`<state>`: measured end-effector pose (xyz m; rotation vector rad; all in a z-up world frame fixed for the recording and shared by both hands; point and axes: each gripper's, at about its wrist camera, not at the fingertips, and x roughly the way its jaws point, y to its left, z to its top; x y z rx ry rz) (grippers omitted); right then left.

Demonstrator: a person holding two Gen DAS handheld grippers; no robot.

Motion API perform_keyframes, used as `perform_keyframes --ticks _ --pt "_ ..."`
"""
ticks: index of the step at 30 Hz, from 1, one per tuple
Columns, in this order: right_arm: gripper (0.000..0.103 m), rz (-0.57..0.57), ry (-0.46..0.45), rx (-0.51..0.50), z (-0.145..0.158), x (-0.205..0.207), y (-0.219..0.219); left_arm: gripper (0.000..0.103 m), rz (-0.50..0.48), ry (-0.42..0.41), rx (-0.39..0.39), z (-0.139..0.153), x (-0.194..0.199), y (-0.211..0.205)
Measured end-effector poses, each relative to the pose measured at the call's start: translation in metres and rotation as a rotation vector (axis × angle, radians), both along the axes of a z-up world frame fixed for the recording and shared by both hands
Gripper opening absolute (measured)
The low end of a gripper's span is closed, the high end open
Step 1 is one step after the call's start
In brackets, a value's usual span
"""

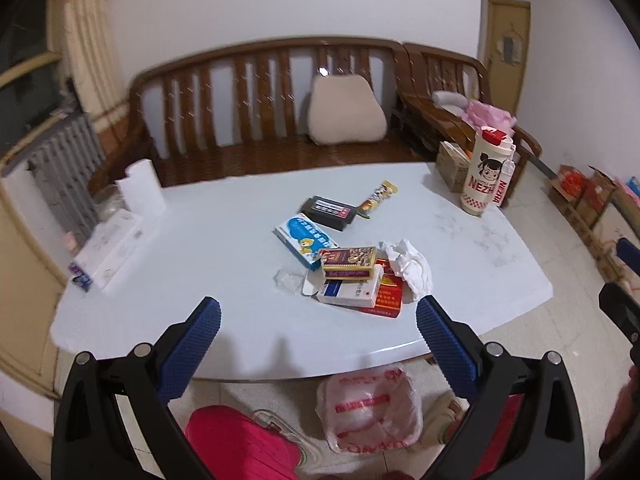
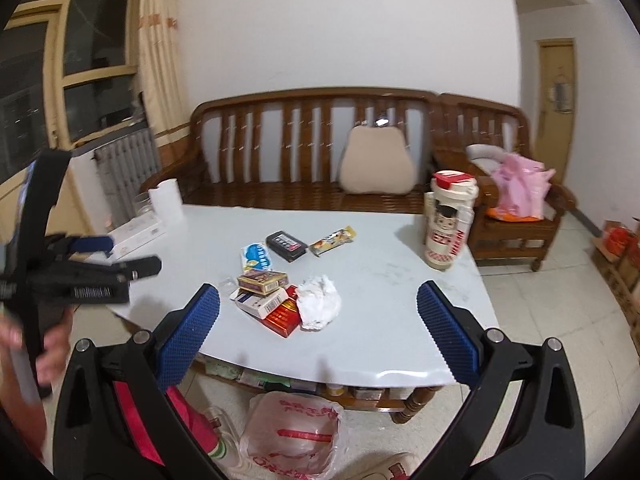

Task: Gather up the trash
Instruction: 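Move the right tool toward the crumpled white tissue while the left tool approaches the yellow-purple box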

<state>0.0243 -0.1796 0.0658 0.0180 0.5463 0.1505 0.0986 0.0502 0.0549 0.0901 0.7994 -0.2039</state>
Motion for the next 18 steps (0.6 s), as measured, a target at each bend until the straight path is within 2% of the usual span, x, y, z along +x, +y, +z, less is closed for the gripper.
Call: perform_keyframes --ticks 4,7,9,11,14,18 --pt "0.097 0.039 0.030 -0.004 0.008 0.028 -0.011 0.096 -0.085 0.103 -0.139 0.007 0.041 0.018" --pt "0.097 0.050 0.053 0.000 0.013 0.048 -0.019 0.096 -0.093 0.211 -0.191 0.006 0.070 0.021" --pt "0.097 0.061 0.070 0.007 0.014 0.060 -0.023 0.096 -0.083 0.212 -0.167 0.007 0.084 0.020" --pt "0.097 0.097 0.094 0.018 0.017 0.076 -0.024 0.096 -0.102 0.199 -0.066 0.007 0.102 0.010" --pt "0.097 0.110 0.117 0.001 0.017 0.092 -0.023 0.096 -0.106 0.231 0.031 0.001 0.123 0.002" --pt "0.097 0.151 0.158 0.003 0.015 0.114 -0.018 0.096 -0.073 0.320 0.051 -0.012 0.153 0.000"
